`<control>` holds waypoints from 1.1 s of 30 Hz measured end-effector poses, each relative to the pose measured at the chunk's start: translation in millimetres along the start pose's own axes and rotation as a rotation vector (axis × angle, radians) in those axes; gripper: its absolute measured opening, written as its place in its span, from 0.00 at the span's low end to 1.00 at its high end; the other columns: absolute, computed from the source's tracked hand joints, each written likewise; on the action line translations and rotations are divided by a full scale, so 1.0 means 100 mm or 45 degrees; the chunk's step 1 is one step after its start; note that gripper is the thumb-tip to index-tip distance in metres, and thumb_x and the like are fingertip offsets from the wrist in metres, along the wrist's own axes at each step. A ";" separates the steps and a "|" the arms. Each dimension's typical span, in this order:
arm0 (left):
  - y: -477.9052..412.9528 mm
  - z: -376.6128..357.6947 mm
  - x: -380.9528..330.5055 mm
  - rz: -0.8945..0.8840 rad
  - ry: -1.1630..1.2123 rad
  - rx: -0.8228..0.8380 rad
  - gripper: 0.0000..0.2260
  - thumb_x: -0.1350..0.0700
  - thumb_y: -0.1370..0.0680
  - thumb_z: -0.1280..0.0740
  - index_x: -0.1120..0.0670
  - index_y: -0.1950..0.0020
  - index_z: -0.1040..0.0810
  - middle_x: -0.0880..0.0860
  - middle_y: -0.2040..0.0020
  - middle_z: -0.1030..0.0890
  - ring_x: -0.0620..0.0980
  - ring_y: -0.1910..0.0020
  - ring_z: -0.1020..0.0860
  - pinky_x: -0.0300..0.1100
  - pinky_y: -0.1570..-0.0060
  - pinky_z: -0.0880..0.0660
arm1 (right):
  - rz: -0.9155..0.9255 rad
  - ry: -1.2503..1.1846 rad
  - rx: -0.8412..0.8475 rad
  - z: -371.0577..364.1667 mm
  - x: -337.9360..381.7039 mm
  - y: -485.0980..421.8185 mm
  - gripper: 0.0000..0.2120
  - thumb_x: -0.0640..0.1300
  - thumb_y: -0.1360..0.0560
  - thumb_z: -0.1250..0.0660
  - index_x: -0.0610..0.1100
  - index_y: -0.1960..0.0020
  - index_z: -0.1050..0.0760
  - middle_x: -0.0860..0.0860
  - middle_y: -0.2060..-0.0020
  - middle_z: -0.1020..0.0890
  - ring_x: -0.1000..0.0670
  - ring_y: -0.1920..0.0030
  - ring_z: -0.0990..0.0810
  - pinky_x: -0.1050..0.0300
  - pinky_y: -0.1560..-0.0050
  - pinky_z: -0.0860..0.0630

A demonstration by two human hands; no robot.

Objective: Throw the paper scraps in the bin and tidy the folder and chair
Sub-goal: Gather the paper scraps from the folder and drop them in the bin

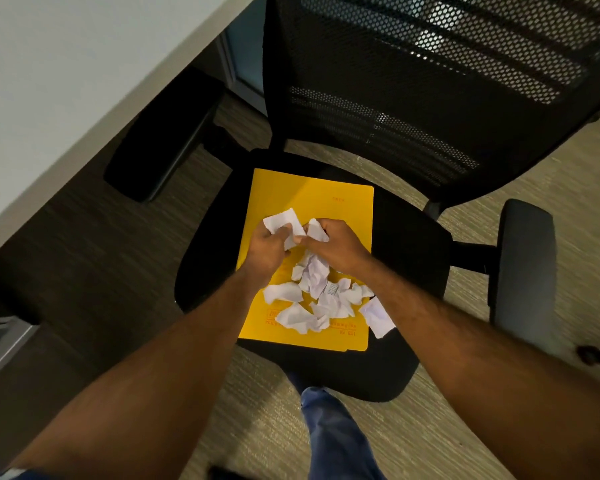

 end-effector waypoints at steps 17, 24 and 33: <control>0.48 1.23 0.49 0.125 -0.107 -0.183 0.19 0.68 0.24 0.45 0.52 0.38 0.25 0.52 0.52 0.26 0.52 0.58 0.25 0.46 0.64 0.23 | 0.283 1.304 0.248 -1.08 0.02 0.55 0.13 0.43 0.25 0.35 0.42 0.42 0.26 0.45 0.42 0.26 0.39 0.53 0.20 0.50 0.63 0.31; 0.70 1.45 0.71 0.116 -0.122 -0.160 0.16 0.67 0.23 0.41 0.49 0.41 0.27 0.52 0.49 0.26 0.51 0.53 0.25 0.41 0.68 0.23 | 0.283 1.340 0.267 -1.17 -0.12 0.47 0.12 0.42 0.25 0.36 0.43 0.44 0.23 0.45 0.45 0.25 0.40 0.50 0.20 0.51 0.61 0.29; 0.84 1.50 0.83 0.114 0.018 -0.127 0.17 0.70 0.25 0.40 0.50 0.44 0.27 0.54 0.50 0.23 0.52 0.53 0.23 0.35 0.73 0.24 | 0.308 0.703 0.015 -0.95 0.28 0.49 0.06 0.41 0.28 0.32 0.37 0.57 0.23 0.41 0.56 0.23 0.41 0.58 0.22 0.49 0.63 0.29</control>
Point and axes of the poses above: each hand's wrist, its own y-axis away from the middle knuckle, its own z-axis out of the back of the hand, x = y × z, the point moved 9 cm from there along -y, towards the middle knuckle
